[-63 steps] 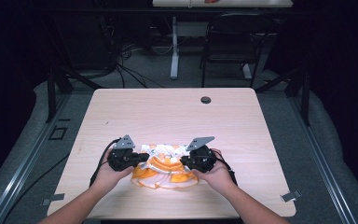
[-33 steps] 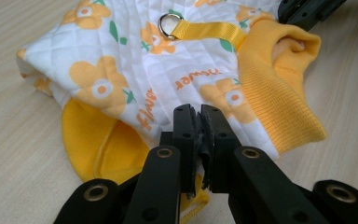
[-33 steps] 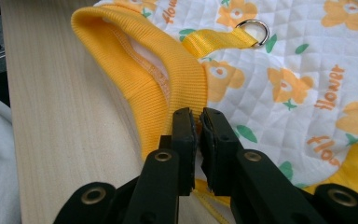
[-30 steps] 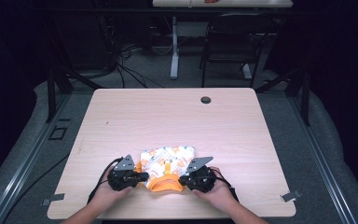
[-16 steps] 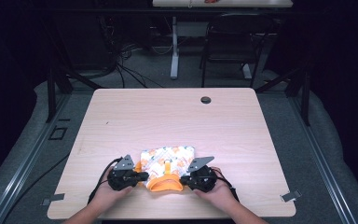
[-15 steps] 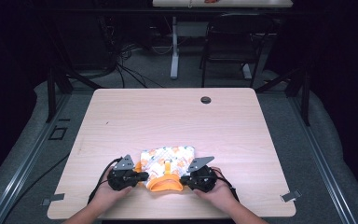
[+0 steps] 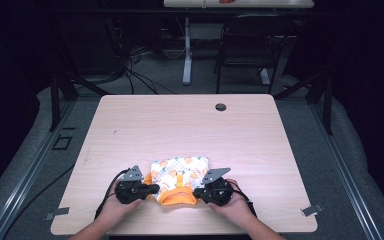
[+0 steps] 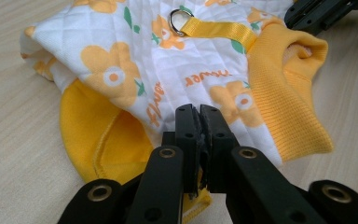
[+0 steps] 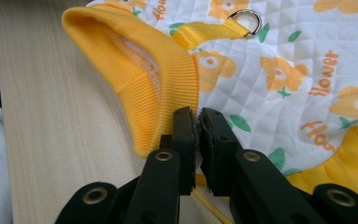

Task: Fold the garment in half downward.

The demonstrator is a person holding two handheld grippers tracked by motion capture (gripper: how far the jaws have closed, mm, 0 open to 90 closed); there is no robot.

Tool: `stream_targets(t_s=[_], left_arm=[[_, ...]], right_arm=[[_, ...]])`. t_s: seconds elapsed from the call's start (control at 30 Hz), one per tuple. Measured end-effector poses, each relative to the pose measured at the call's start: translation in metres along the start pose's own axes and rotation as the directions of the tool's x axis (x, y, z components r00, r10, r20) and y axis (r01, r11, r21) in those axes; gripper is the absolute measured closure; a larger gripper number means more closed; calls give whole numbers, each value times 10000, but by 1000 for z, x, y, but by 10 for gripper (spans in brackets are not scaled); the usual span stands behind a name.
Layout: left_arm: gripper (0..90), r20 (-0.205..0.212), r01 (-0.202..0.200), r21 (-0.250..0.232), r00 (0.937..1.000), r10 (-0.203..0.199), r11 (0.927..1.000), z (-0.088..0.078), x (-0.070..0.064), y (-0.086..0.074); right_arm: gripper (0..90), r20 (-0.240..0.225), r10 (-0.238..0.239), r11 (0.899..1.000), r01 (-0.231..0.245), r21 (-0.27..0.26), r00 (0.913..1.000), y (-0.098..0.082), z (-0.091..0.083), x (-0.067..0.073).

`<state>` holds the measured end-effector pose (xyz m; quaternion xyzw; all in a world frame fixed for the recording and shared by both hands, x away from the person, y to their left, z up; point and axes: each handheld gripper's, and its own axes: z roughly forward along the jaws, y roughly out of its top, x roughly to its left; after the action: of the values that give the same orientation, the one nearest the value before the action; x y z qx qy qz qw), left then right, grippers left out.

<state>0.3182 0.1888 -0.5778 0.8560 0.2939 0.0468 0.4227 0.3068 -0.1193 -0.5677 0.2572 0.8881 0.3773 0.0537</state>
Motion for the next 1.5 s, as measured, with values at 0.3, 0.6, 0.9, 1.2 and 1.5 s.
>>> stream_targets(t_s=[0.3, 0.6, 0.9, 1.2, 1.5], left_arm=[[850, 25, 2, -167, 10000, -1, 9999, -4, -2, 4], [838, -137, 145, -768, 9998, -156, 9969, -17, 0, 15], [840, -829, 600, -1459, 9939, -726, 9875, -41, 15, 18], [836, -1403, 986, -1350, 9831, -1175, 9859, -52, 24, 4], [822, -1768, 1303, -1309, 9724, -1525, 9828, -60, 30, -9]], right_arm=[[830, -31, -6, 9999, 6, -169, 10000, 3, -5, 1], [818, 151, 6, 9981, 3, -613, 9999, 12, -17, -1], [815, 638, 490, 9921, -411, -1185, 9968, 11, -38, -10], [811, 1266, 904, 9878, -728, -1375, 9878, 0, -54, -18], [801, 1720, 1260, 9862, -1045, -1285, 9770, -14, -61, -23]])
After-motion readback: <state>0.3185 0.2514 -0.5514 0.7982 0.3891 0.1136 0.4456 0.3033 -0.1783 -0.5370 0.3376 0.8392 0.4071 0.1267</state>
